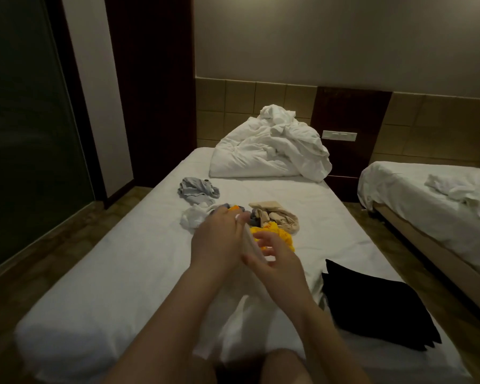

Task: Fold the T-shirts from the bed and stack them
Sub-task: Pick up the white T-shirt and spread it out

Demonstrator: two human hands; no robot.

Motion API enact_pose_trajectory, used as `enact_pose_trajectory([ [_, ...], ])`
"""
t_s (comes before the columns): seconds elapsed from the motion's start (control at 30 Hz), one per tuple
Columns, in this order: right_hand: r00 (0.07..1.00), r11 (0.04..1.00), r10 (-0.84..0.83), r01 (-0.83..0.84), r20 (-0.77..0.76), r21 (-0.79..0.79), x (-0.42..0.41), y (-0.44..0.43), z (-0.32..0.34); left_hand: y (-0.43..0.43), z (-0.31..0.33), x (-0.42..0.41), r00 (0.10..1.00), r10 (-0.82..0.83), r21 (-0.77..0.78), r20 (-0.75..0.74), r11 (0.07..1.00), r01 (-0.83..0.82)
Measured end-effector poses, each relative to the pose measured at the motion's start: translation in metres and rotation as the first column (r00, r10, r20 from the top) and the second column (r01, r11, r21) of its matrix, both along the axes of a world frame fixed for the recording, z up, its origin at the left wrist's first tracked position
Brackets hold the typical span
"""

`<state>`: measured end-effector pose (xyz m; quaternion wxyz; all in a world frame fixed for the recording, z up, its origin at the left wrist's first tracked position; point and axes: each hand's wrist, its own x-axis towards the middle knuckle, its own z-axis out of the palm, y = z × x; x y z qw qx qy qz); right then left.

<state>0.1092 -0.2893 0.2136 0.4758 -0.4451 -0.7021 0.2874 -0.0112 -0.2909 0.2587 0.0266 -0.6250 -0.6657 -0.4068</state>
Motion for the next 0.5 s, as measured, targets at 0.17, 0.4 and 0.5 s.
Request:
enact_pose_trajectory([
  [0.17,0.979,0.975,-0.159,0.136,0.125,0.173,-0.013,0.017,0.011,0.005,0.016,-0.016,0.979,-0.155,0.002,0.131,0.988,0.156],
  [0.4,0.92,0.914,-0.39,0.39,-0.02,0.112,0.021,0.101,0.107,0.035,0.082,-0.083,0.898,-0.116,0.15,0.424,0.987,0.057],
  [0.5,0.882,0.877,-0.451,0.466,-0.137,0.118,0.04,0.127,0.166,0.043,0.111,-0.115,0.809,-0.117,0.211,0.576,0.978,-0.009],
])
